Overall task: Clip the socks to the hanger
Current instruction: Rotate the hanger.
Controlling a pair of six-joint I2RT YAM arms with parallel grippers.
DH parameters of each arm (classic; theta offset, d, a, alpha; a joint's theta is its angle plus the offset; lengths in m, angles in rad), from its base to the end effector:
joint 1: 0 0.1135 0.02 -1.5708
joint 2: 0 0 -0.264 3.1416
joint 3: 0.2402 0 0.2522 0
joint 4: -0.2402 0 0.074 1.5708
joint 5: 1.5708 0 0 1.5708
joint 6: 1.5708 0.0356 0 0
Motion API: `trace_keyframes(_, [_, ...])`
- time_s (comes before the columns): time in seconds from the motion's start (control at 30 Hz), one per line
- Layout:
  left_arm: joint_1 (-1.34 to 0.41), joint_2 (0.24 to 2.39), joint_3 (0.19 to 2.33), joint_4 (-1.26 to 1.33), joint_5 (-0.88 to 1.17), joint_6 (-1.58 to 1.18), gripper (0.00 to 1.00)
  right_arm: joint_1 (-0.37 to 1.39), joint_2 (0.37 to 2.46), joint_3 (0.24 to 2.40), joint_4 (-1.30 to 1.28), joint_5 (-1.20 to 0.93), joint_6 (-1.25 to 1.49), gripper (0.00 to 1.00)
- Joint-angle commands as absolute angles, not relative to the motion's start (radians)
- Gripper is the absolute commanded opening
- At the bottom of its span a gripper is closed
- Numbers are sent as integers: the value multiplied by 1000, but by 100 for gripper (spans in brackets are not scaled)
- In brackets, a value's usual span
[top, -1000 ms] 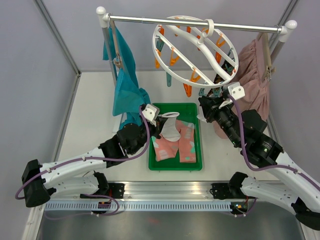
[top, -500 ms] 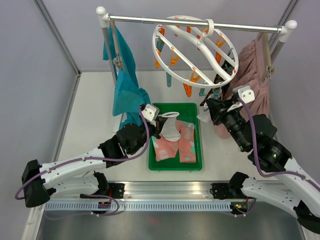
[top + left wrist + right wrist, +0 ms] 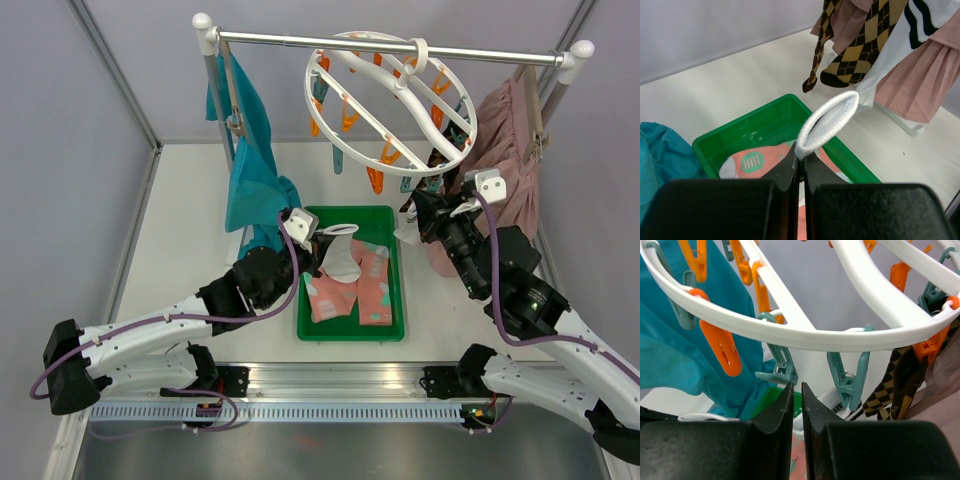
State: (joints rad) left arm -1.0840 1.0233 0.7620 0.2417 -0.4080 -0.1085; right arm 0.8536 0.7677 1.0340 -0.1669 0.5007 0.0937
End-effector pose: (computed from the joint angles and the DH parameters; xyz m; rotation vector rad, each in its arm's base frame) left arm 0.1254 -0.2067 0.3315 0.4600 1.5551 -0.6031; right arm 0.1150 0.1058 0.4296 -0.1563 1.4881 0.3979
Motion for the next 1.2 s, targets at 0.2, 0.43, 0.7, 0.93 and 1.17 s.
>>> trace_keyframes(0.2, [-1080, 1006, 756, 288, -396, -124, 2, 851, 745, 999, -48, 540, 112, 17])
trace_keyframes(0.43, [-1080, 1005, 755, 290, -397, -124, 2, 850, 756, 1002, -25, 486, 124, 17])
trace_keyframes(0.7, [-1080, 1000, 755, 287, -397, -121, 2, 850, 772, 1009, -23, 442, 140, 17])
trace_keyframes(0.93, [-1080, 1002, 752, 287, -399, -121, 2, 850, 779, 1011, -29, 405, 140, 17])
trace_keyframes(1.17, [-1078, 1002, 755, 288, -397, -121, 2, 850, 782, 1015, -29, 397, 127, 17])
